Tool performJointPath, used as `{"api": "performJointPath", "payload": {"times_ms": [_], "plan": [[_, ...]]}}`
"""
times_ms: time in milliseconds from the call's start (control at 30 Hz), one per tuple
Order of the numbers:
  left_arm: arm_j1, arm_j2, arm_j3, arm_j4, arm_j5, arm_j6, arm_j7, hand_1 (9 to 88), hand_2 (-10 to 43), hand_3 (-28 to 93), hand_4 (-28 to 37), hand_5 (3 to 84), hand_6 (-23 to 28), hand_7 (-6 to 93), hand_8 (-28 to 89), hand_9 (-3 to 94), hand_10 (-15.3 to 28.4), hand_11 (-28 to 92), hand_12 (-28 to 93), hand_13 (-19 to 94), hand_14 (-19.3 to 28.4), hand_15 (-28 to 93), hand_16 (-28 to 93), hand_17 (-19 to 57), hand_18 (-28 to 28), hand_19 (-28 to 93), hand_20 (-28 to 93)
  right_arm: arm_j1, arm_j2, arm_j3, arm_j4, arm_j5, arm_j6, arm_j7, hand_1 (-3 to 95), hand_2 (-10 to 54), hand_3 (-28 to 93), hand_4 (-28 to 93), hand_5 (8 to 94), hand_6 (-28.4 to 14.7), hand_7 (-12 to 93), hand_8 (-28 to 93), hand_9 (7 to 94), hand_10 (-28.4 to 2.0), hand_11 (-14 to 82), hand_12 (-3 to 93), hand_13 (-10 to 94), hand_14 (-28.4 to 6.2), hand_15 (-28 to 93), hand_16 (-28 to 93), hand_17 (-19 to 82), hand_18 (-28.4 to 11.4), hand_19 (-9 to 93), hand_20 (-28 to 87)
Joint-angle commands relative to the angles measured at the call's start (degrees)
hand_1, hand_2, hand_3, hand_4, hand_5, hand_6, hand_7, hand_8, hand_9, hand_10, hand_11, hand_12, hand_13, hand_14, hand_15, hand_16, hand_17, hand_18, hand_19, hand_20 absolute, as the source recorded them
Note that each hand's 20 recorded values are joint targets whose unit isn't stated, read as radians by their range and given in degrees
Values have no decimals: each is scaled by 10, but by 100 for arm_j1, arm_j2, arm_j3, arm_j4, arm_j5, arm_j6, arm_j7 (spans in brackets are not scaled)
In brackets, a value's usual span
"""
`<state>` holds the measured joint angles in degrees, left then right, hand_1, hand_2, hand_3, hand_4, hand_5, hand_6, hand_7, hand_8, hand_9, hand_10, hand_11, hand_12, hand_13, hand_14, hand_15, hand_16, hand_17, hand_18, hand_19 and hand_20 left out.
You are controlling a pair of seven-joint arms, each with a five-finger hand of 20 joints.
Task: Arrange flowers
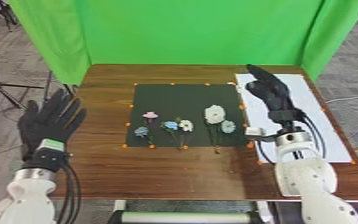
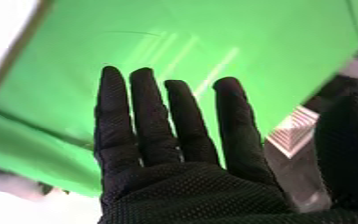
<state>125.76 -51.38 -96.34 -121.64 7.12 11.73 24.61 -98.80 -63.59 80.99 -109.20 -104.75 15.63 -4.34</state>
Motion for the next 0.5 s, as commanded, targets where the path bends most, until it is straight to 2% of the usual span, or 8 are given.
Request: {"api": "performJointPath", "payload": {"times_ms": [33, 67, 167, 233, 267, 333, 433, 500], "plan": [[256, 77, -411, -12, 435, -175, 91, 244, 146, 698, -283, 408, 50, 104, -90, 309, 109, 147, 57, 190, 102, 281, -111, -40, 135, 358, 80, -567, -189, 350, -724, 3452, -312, -419, 13, 165, 796, -283, 361, -15, 138, -132, 358, -129, 63, 91, 272, -151, 200, 113, 144, -174, 391, 154], [226, 108, -375, -8, 407, -32, 188, 245, 146, 697, -283, 384, 44, 101, -88, 268, 97, 135, 53, 175, 91, 262, -109, -41, 135, 355, 81, -699, -225, 460, -840, 3459, -480, -409, 10, 164, 793, -283, 360, -16, 136, -132, 355, -130, 61, 91, 271, -151, 197, 116, 143, -174, 385, 156], [411, 104, -465, -72, 224, -40, 417, 244, 142, 699, -283, 340, 32, 95, -91, 213, 79, 115, 37, 150, 70, 223, -107, -41, 133, 347, 81, -908, -317, 739, -1021, 3401, -1113, -306, 2, 167, 790, -283, 360, -19, 126, -127, 349, -138, 52, 90, 269, -154, 187, 121, 142, -176, 380, 164], [527, 145, -495, -90, 251, -120, 488, 245, 139, 698, -283, 334, 30, 96, -92, 207, 75, 113, 32, 142, 62, 207, -107, -40, 130, 342, 81, -962, -376, 806, -1026, 3358, -1170, -293, 0, 167, 792, -283, 359, -21, 121, -124, 341, -143, 46, 90, 263, -156, 179, 124, 138, -178, 374, 166], [530, 147, -467, -102, 246, -106, 507, 245, 139, 697, -283, 333, 29, 97, -92, 209, 74, 115, 30, 141, 60, 202, -107, -39, 128, 339, 80, -994, -388, 831, -1032, 3360, -1128, -228, -2, 166, 794, -283, 358, -22, 119, -122, 338, -144, 44, 91, 260, -155, 175, 125, 137, -178, 372, 167], [447, 221, -409, -108, 261, -194, 594, 245, 138, 696, -283, 334, 30, 97, -93, 213, 74, 118, 27, 143, 58, 192, -105, -35, 125, 329, 79, -1040, -420, 897, -1053, 3456, -1024, -194, 6, 154, 801, -283, 361, -24, 117, -118, 336, -146, 42, 92, 259, -154, 170, 130, 136, -178, 368, 170], [477, 252, -412, -194, 451, -171, 643, 243, 138, 695, -283, 334, 30, 98, -93, 219, 77, 121, 24, 142, 56, 187, -103, -34, 122, 324, 81, -1051, -449, 963, -1056, 3653, -1015, -102, 21, 141, 808, -283, 371, -28, 117, -114, 340, -151, 43, 96, 267, -155, 169, 137, 136, -180, 367, 174], [516, 239, -414, -245, 363, -169, 657, 241, 138, 696, -283, 334, 30, 99, -93, 222, 78, 123, 24, 143, 56, 187, -102, -34, 122, 322, 81, -1038, -468, 966, -1054, 3626, -1025, -86, 27, 138, 811, -283, 374, -30, 117, -113, 343, -151, 43, 97, 272, -155, 169, 139, 136, -182, 369, 176]]}}
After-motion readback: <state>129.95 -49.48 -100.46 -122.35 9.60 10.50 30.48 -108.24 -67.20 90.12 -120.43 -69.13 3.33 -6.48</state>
